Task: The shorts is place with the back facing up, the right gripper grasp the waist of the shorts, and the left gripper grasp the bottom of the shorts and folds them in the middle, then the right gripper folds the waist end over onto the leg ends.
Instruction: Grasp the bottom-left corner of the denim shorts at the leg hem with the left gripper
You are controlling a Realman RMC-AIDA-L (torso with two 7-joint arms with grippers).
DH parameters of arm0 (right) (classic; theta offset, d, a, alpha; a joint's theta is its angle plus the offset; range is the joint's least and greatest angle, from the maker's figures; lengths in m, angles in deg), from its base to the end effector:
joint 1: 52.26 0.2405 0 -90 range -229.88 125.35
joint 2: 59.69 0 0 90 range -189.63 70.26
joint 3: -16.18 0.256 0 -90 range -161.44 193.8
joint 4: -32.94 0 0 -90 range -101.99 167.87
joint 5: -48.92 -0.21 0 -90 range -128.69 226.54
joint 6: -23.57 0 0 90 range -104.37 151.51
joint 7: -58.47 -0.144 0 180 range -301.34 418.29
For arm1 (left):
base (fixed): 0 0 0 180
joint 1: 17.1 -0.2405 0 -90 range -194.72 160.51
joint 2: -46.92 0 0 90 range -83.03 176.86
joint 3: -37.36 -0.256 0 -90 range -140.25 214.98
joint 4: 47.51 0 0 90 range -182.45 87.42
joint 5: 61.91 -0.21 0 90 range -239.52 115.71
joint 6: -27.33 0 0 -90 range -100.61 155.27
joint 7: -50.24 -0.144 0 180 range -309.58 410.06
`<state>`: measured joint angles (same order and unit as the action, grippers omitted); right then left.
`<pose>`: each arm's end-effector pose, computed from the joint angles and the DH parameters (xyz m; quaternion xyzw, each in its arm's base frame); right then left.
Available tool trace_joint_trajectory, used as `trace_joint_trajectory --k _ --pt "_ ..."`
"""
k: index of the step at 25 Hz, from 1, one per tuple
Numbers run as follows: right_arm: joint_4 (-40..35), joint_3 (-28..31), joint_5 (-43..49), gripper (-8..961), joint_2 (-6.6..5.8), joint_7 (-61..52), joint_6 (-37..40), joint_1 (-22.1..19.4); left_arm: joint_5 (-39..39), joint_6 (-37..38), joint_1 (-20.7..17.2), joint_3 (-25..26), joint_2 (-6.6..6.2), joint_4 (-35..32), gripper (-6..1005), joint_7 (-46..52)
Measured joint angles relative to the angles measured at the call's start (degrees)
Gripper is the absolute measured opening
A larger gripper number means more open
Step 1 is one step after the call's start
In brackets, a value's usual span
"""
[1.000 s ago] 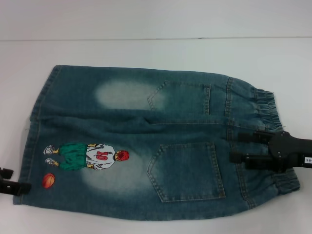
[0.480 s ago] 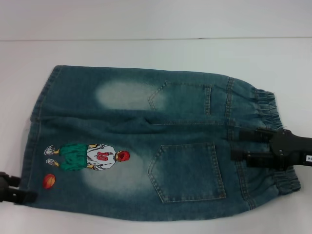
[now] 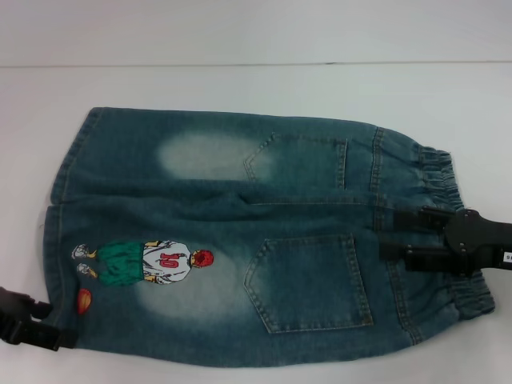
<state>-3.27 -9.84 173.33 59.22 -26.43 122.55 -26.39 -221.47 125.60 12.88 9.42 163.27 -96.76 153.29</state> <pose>0.2990 0.2846 0.0117 -0.9007 0.3283 0.2686 0.0932 -0.3481 0.2820 0.0508 -0.8927 -0.4399 0.0663 0.0726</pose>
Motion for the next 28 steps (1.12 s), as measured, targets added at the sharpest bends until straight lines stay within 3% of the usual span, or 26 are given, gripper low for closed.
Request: trace_joint_trajectory --k 18,28 --pt "0.0 0.0 0.03 914 -0.1 0.0 -0.17 0.42 -2.33 0.03 2.49 0.2 0.21 0.29 841 -0.39" --pt "-0.06 0.41 -0.01 914 -0.17 0.0 -0.07 0.26 -2.06 -1.67 3.27 0.24 -0.37 0.02 842 -0.39"
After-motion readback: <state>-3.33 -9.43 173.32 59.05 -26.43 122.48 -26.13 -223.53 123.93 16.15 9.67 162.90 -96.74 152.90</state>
